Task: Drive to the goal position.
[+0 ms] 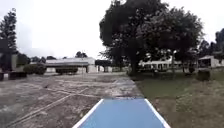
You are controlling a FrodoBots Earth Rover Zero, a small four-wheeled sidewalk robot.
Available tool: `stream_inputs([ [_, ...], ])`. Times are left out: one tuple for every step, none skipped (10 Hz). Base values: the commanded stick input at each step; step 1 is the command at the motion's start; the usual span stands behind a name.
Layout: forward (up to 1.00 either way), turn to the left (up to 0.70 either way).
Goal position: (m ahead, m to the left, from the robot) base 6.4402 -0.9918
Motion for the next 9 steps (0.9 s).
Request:
stream_inputs([
  [0.5,0.0],
  [0.5,0.0],
  [0.5,0.0],
  [0.5,0.0],
  [0.5,0.0],
  [0.5,0.0],
  [0.5,0.0],
  [0.5,0.0],
  [0.5,0.0],
])
